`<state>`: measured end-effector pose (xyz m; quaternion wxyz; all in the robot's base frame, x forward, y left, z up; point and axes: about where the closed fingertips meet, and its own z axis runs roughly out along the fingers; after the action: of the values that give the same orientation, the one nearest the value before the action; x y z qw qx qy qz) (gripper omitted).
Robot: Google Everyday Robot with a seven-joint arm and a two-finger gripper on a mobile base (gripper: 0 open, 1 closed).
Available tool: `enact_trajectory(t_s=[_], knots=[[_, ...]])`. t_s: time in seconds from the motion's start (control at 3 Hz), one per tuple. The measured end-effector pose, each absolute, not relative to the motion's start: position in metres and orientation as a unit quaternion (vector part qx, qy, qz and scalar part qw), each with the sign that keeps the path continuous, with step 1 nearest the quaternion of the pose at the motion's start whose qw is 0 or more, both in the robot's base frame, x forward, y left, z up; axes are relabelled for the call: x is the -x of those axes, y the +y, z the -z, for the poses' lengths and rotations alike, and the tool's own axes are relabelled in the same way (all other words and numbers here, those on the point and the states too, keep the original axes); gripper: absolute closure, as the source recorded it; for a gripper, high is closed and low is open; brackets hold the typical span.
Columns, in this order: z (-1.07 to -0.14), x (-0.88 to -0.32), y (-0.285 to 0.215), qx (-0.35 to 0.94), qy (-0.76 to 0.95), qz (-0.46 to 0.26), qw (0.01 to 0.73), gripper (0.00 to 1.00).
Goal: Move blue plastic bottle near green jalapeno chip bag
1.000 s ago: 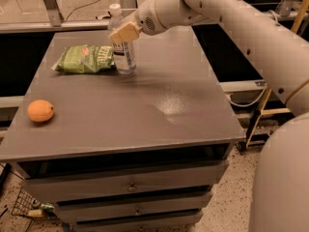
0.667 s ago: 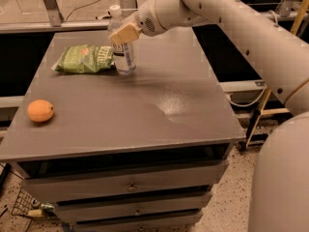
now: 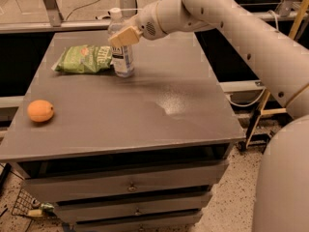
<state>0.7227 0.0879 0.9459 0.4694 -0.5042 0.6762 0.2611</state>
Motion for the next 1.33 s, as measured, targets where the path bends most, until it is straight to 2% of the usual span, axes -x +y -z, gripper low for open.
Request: enact_trajectory(t_s=[0.33, 0.67, 1.0, 1.33], knots=[[-0.9437, -0.7219, 0.0915, 0.506, 0.675, -0.264, 0.467, 0.51], [-0.9425, -0.7216, 0.0936, 0.507, 0.674, -0.266, 0.466, 0.28], [-0.9402, -0.7208, 0.0982, 0.509, 0.674, -0.268, 0.464, 0.00], [-0.9413, -0.7193, 0.0935, 0.507, 0.676, -0.262, 0.466, 0.00]])
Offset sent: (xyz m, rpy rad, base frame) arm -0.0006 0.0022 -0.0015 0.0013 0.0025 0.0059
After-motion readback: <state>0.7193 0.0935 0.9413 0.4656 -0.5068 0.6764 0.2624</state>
